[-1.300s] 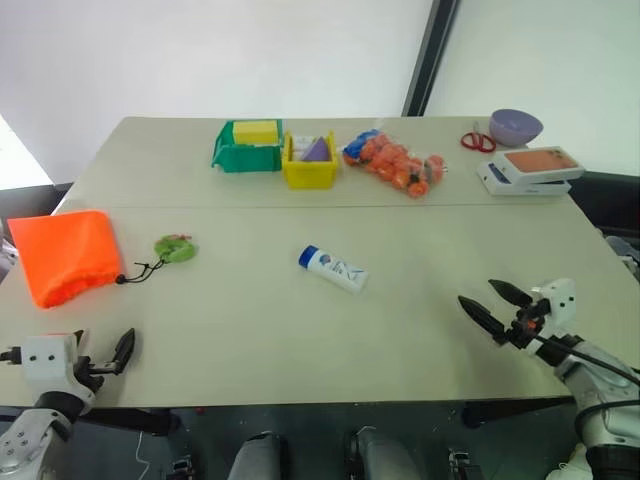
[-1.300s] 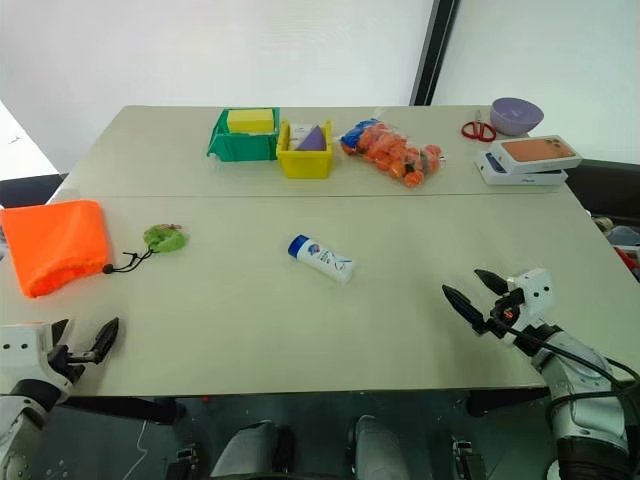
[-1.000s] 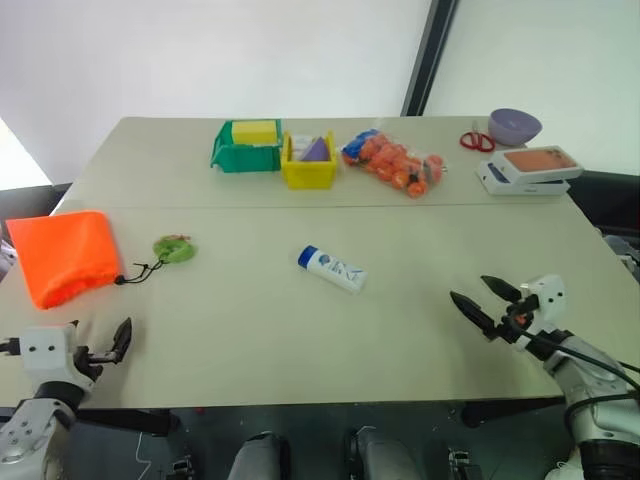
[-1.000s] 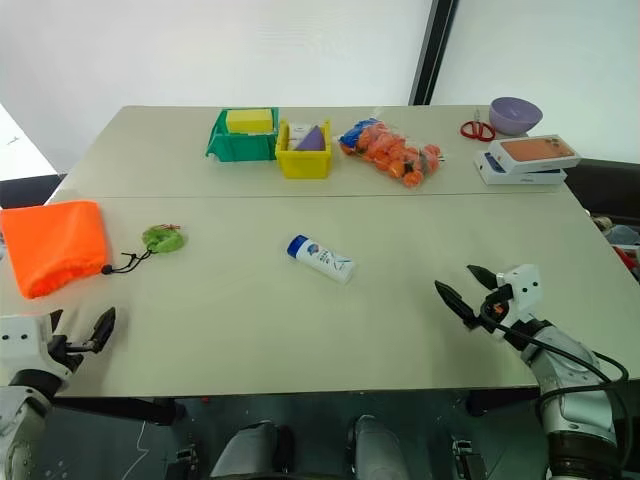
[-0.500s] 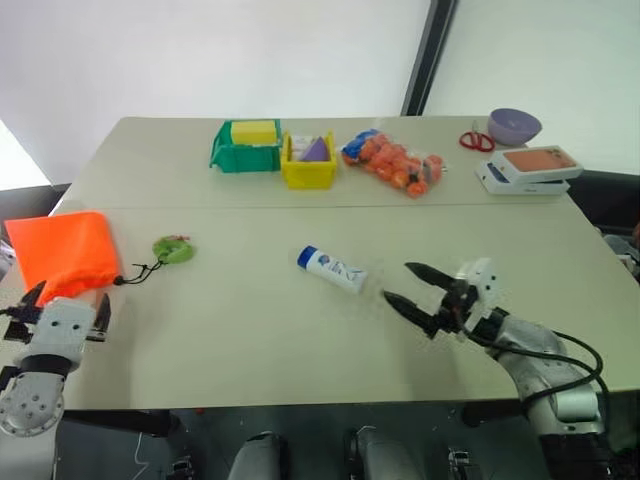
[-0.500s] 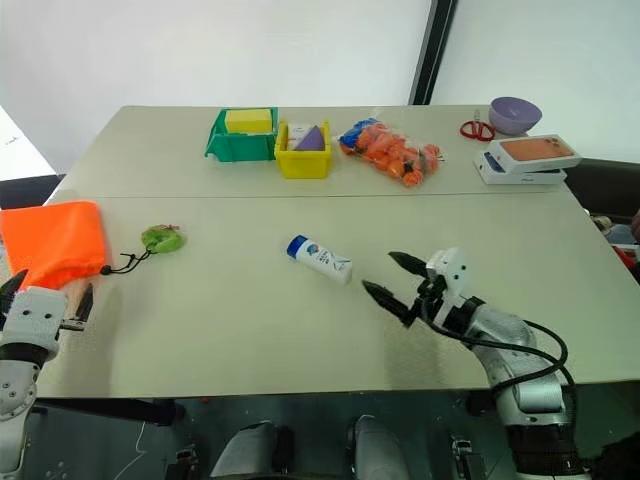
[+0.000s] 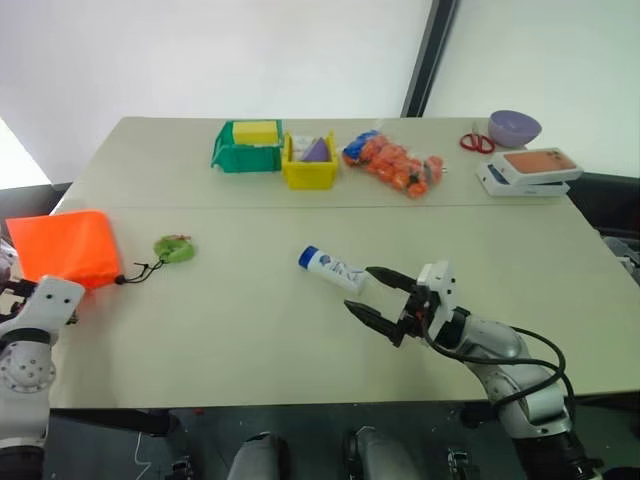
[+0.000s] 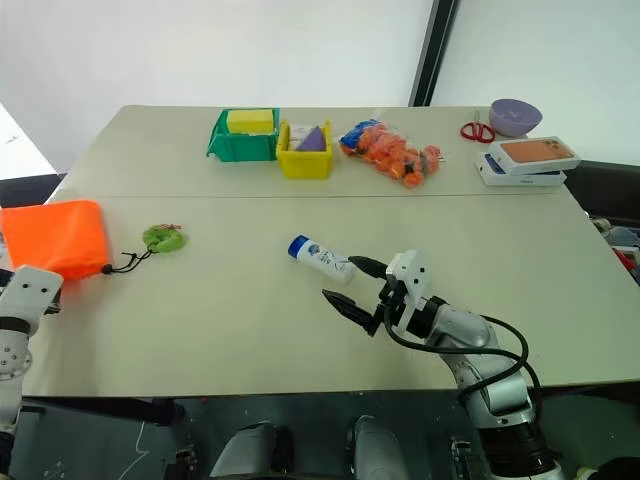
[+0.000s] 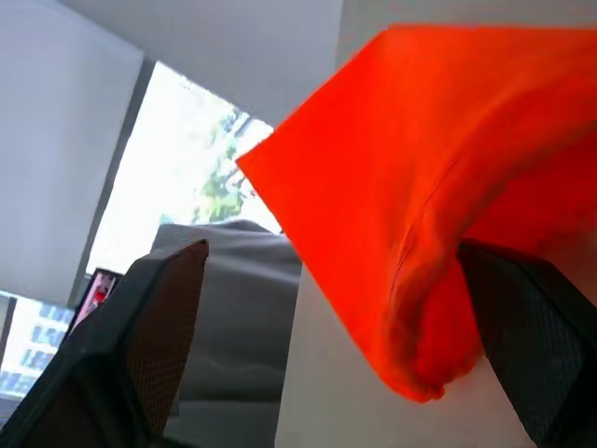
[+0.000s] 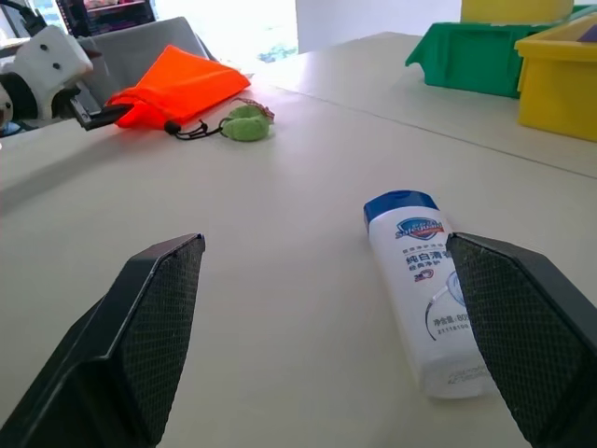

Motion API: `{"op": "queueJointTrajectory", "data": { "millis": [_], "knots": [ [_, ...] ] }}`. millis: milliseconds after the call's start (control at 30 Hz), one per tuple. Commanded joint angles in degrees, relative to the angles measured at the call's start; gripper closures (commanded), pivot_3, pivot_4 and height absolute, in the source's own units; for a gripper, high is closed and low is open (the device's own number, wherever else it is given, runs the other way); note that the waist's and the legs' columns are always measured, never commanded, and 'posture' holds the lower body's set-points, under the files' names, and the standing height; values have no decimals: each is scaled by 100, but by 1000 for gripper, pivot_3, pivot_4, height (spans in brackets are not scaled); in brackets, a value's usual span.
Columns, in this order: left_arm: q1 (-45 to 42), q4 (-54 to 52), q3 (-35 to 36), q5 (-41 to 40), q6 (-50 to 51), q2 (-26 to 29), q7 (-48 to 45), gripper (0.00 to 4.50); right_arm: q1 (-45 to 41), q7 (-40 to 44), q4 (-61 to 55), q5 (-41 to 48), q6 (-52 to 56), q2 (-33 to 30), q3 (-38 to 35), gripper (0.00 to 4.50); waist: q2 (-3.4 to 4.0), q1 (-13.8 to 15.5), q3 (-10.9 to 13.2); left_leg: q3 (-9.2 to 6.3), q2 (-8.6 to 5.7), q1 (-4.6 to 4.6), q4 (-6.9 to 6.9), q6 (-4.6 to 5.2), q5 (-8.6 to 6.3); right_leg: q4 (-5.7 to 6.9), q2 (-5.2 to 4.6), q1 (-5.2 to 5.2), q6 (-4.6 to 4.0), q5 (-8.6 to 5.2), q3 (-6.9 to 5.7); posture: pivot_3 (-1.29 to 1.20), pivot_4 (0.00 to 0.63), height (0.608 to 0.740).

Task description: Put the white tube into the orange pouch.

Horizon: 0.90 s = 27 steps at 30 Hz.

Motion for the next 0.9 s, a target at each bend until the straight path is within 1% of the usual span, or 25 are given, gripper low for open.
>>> {"op": "queueJointTrajectory", "data": {
  "millis": [33,100,133,167,267,367,433,533,700,800,900],
  "knots": [
    [-292,465,23,-166,-242,227,141,0,-69,-33,-247,-1,-48,6,-33,173,-6,-1,-3,0,0,-1,0,0,0,0,0,0,0,0,0,0,150,740],
    [-455,716,-57,-196,-389,297,143,531,-46,2,-308,17,-27,-39,-19,0,-9,-1,-5,1,0,0,0,0,0,2,-1,-1,1,1,-1,0,150,740],
    [-511,811,-89,-213,-442,320,141,851,-35,40,-343,22,-13,-74,-1,0,-12,-1,-7,1,0,-1,0,0,0,2,-1,-1,1,1,-1,0,150,740],
    [-554,890,-112,-228,-489,337,142,1297,-13,102,-385,22,4,-126,33,0,-13,-2,-7,0,0,0,0,-1,0,3,-1,0,1,1,-1,0,150,740],
    [-643,1035,-149,-312,-578,349,119,2970,79,343,-501,-23,0,-320,186,0,-17,-1,-9,2,0,0,0,-1,0,3,-3,-1,1,1,-1,0,150,740],
    [-669,1077,-197,-381,-609,362,68,4471,97,380,-537,-28,-1,-372,233,0,-21,-8,-12,3,0,0,0,-1,0,4,-4,0,1,1,-2,0,150,740],
    [-654,1002,-226,-452,-566,349,8,4471,91,375,-541,-38,0,-377,239,0,-22,-7,-13,3,0,1,0,-1,0,6,-4,-1,1,1,-2,0,150,740],
    [-594,612,-230,-655,-382,229,-164,4471,81,397,-512,-76,-22,-372,238,0,-24,-3,-14,3,0,1,1,-1,0,9,-4,-1,1,1,-2,0,150,740],
    [-591,-697,-309,-1204,244,-206,-649,4471,32,413,-400,-124,-75,-339,224,0,-25,8,-15,15,0,0,3,-2,1,13,-21,2,1,1,-15,0,150,740],
    [-781,-1483,-588,-1342,768,-464,-947,4471,-62,368,-284,-148,-113,-280,181,0,-26,13,-15,34,0,0,8,-1,1,17,-35,5,1,1,-20,0,150,740],
    [-1216,-2248,-1099,-1439,1377,-815,-1225,4471,-212,301,-96,-180,-214,-195,88,0,-26,20,-15,51,0,-1,21,0,2,25,-52,11,2,1,-26,0,150,740]
  ]
}}
